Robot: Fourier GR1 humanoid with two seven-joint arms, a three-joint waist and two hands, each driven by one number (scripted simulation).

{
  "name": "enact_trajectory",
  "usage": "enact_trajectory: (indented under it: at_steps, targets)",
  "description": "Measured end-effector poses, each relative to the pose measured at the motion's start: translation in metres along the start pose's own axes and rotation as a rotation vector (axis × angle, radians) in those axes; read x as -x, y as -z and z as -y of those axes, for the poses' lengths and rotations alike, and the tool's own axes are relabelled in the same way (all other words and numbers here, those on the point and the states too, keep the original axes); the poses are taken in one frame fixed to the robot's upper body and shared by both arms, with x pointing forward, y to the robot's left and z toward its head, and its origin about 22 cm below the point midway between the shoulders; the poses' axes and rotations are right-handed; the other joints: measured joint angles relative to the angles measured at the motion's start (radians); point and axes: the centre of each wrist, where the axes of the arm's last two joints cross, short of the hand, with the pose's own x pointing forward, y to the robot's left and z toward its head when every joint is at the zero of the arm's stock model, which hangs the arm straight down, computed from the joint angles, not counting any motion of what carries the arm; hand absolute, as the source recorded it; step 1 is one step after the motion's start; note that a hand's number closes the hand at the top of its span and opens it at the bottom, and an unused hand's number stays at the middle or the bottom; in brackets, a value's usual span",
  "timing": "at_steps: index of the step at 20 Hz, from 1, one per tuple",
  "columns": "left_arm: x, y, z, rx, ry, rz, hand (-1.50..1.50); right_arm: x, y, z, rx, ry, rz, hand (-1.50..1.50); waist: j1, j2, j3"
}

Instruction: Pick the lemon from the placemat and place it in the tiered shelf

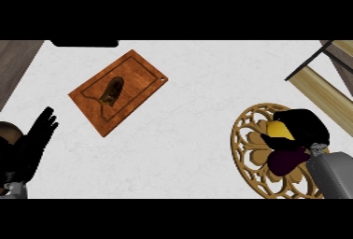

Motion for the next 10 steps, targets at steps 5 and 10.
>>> enact_trajectory:
  at_steps: [5, 10]
  targets:
    - [0.001, 0.003, 0.005, -0.004, 0.001, -0.006, 0.00, 0.004, 0.009, -0.005, 0.026, -0.048, 0.032, 1.50, 0.001, 0.000, 0.000]
    - [0.004, 0.001, 0.009, -0.004, 0.005, 0.000, 0.00, 0.001, 0.002, 0.002, 0.090, -0.073, 0.050, 1.50, -0.003, 0.003, 0.004]
